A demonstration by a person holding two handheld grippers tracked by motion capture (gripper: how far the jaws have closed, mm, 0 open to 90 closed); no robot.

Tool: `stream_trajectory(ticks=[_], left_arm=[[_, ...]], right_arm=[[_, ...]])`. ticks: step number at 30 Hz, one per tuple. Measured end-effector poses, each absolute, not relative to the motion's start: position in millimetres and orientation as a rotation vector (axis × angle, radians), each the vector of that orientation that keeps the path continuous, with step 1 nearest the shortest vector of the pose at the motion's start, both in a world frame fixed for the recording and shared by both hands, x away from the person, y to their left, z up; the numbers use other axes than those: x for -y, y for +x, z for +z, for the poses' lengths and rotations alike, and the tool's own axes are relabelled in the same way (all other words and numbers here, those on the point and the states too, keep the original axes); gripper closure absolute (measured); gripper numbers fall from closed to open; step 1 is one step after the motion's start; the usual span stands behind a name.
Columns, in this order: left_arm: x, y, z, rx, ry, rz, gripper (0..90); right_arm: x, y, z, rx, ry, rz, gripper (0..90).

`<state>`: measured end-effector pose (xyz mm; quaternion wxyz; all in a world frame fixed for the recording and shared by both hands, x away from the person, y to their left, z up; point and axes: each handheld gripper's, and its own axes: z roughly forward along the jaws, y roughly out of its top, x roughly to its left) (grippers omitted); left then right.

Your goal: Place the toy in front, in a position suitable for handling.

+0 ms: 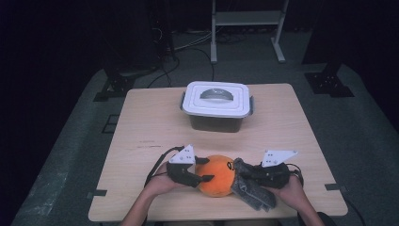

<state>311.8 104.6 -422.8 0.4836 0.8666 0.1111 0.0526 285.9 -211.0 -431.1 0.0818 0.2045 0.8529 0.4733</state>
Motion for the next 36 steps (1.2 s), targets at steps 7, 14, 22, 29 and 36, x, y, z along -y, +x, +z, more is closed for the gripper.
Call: stream_trajectory(ticks=[7, 14, 22, 29, 36], left_arm=[[-101.2, 311.5, -421.0, -0.257, 2.099, 0.134, 40.3], [-113.5, 311.7, -412.6, -0.222, 2.079, 0.089, 35.0], [-107.2, 313.6, -421.7, -0.248, 2.094, 0.085, 42.7], [-107.8, 316.0, -425.3, -0.283, 2.088, 0.098, 44.6], [-109.3, 317.6, -426.3, -0.322, 2.057, 0.088, 44.9]], right_arm=[[187.1, 280.7, -419.6, -2.535, 0.447, 1.468, 76.5], [196.5, 290.2, -425.4, -2.531, 0.511, 1.454, 76.6], [199.2, 293.7, -420.7, -2.515, 0.515, 1.43, 76.6], [175.1, 277.9, -411.0, -2.52, 0.339, 1.423, 76.4], [189.5, 283.0, -414.1, -2.529, 0.387, 1.312, 76.5]])
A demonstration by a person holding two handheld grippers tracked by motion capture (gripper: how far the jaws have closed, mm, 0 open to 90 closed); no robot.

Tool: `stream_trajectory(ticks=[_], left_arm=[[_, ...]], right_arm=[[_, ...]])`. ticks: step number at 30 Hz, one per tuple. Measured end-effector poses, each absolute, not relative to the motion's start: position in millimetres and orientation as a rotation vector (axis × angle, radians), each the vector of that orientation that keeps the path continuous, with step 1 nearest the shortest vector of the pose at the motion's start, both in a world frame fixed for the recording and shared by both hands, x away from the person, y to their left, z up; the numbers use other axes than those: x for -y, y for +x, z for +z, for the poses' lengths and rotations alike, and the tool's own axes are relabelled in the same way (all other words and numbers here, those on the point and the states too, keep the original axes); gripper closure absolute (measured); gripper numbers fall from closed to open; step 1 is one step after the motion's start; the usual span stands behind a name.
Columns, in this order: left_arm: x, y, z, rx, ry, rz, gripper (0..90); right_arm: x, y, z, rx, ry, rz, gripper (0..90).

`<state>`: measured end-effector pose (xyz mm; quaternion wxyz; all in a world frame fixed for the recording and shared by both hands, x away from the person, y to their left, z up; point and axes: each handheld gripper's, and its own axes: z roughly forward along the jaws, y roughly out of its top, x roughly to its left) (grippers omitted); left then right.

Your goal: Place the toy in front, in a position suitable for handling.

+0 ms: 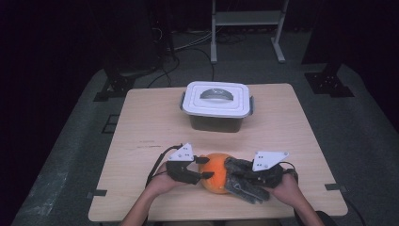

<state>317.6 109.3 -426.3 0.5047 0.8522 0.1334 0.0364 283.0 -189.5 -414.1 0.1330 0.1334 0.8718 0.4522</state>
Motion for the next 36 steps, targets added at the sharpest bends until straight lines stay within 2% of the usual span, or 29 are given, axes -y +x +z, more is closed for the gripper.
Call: stream_trajectory(ticks=[5, 10, 16, 21, 25, 28, 36], left_arm=[[-105.3, 318.7, -426.5, -0.349, 2.03, 0.084, 45.3], [-105.4, 320.1, -426.5, -0.344, 2.031, 0.081, 44.7], [-113.8, 319.8, -418.3, -0.33, 2.01, 0.06, 39.1], [-109.2, 320.0, -424.4, -0.341, 2.023, 0.059, 44.2], [-104.5, 320.7, -424.9, -0.361, 2.006, 0.08, 45.6], [-104.2, 319.7, -425.9, -0.354, 2.028, 0.099, 45.5], [-106.5, 319.7, -427.2, -0.349, 2.03, 0.091, 45.0]], right_arm=[[183.4, 273.6, -401.7, -2.495, 0.333, 1.436, 76.5], [163.4, 268.1, -408.9, -2.545, 0.238, 1.331, 76.5], [174.9, 273.3, -409.5, -2.534, 0.289, 1.328, 76.5], [177.0, 275.5, -404.8, -2.522, 0.311, 1.343, 76.5], [163.5, 271.2, -394.5, -2.527, 0.24, 1.367, 76.5], [152.1, 273.8, -399.1, -2.556, 0.209, 1.309, 76.5], [180.7, 277.2, -404.3, -2.597, 0.273, 1.29, 76.6]])
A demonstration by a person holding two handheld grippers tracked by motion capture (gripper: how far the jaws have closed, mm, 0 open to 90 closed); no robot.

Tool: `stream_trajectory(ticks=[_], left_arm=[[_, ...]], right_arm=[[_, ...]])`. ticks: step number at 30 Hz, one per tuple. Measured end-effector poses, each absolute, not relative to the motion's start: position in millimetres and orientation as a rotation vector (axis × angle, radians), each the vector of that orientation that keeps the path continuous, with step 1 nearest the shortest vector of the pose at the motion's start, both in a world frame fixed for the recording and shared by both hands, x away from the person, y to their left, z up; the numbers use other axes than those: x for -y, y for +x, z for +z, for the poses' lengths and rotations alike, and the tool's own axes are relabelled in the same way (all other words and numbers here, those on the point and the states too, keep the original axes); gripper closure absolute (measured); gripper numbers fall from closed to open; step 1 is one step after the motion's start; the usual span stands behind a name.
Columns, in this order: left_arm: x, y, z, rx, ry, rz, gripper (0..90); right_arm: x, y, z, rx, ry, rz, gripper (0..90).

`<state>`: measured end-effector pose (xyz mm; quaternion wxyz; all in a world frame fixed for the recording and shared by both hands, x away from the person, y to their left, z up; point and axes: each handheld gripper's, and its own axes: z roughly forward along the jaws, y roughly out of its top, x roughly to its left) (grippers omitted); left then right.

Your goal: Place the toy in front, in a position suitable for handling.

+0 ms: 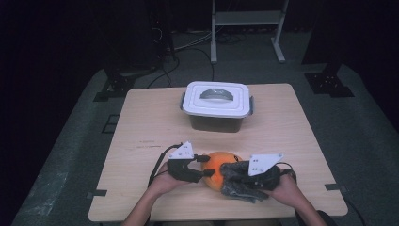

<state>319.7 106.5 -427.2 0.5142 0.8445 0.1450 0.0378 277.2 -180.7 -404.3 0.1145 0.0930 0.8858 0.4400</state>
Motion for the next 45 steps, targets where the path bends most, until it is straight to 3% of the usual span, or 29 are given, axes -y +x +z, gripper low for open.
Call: stream_trajectory(ticks=[7, 11, 16, 23, 29, 38, 45], left_arm=[[-107.9, 319.7, -427.1, -0.339, 2.035, 0.097, 42.8], [-112.1, 321.2, -423.7, -0.38, 2.033, 0.065, 31.5], [-106.5, 318.2, -425.2, -0.351, 2.052, 0.053, 33.6], [-98.0, 311.2, -423.6, -0.278, 2.074, 0.103, 35.1], [-103.7, 315.0, -426.2, -0.292, 2.089, 0.114, 34.9], [-100.6, 315.7, -422.9, -0.348, 2.078, 0.102, 33.4], [-98.7, 312.0, -423.8, -0.282, 2.103, 0.137, 36.0]], right_arm=[[194.4, 305.4, -400.2, -2.576, 0.396, 1.328, 76.5], [195.8, 306.9, -412.3, -2.608, 0.43, 1.394, 76.3], [201.6, 298.1, -413.2, -2.647, 0.425, 1.386, 76.4], [181.3, 301.0, -384.8, -2.611, 0.291, 1.363, 76.4], [178.5, 315.1, -394.6, -2.658, 0.312, 1.376, 76.3], [197.1, 296.4, -413.1, -2.65, 0.384, 1.428, 76.3], [193.1, 299.7, -400.0, -2.654, 0.346, 1.422, 76.5]])
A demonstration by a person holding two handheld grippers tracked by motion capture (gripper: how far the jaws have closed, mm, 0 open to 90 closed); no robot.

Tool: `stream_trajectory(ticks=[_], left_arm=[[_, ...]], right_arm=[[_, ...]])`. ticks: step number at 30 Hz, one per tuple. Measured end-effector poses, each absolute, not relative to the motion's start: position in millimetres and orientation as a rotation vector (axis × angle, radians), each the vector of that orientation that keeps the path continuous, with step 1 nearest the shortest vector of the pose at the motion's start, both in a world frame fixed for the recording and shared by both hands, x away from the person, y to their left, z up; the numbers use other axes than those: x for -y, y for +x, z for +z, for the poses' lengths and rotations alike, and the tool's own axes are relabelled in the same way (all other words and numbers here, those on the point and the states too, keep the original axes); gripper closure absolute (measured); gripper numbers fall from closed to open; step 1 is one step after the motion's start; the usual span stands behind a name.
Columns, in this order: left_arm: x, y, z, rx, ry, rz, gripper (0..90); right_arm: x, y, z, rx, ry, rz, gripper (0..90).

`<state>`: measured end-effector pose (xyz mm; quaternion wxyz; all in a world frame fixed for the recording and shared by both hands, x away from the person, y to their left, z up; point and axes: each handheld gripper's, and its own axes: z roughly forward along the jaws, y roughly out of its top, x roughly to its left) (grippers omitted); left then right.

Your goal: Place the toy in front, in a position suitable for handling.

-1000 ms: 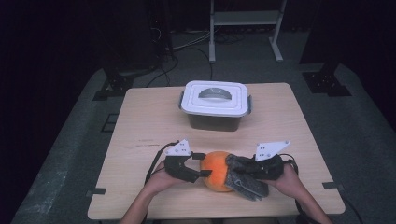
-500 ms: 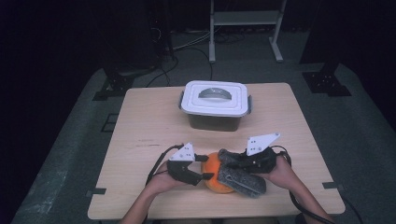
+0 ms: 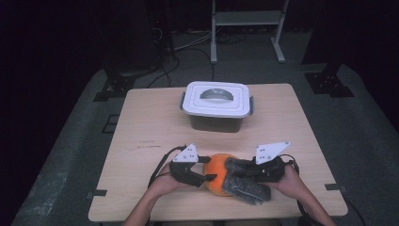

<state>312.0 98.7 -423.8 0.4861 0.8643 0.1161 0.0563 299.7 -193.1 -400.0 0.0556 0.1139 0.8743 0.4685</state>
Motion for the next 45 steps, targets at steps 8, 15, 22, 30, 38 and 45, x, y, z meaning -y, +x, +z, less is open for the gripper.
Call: stream_trajectory(ticks=[8, 15, 22, 30, 38, 45], left_arm=[[-99.1, 308.5, -422.3, -0.234, 2.12, 0.165, 35.4], [-97.2, 306.9, -418.5, -0.269, 2.132, 0.16, 21.8], [-90.3, 303.8, -421.5, -0.213, 2.137, 0.177, 30.6], [-95.7, 305.3, -421.6, -0.221, 2.139, 0.186, 26.2], [-87.8, 306.5, -423.9, -0.252, 2.135, 0.136, 27.2], [-87.8, 299.9, -422.5, -0.207, 2.143, 0.2, 32.9]], right_arm=[[175.5, 321.6, -388.1, -2.656, 0.314, 1.41, 76.5], [185.4, 315.3, -400.2, -2.67, 0.362, 1.458, 76.6], [191.8, 311.1, -390.4, -2.709, 0.332, 1.428, 76.8], [168.6, 321.4, -384.2, -2.73, 0.267, 1.372, 76.7], [170.4, 318.4, -378.8, -2.743, 0.243, 1.366, 76.7], [151.3, 324.4, -374.9, -2.784, 0.189, 1.308, 76.6]])
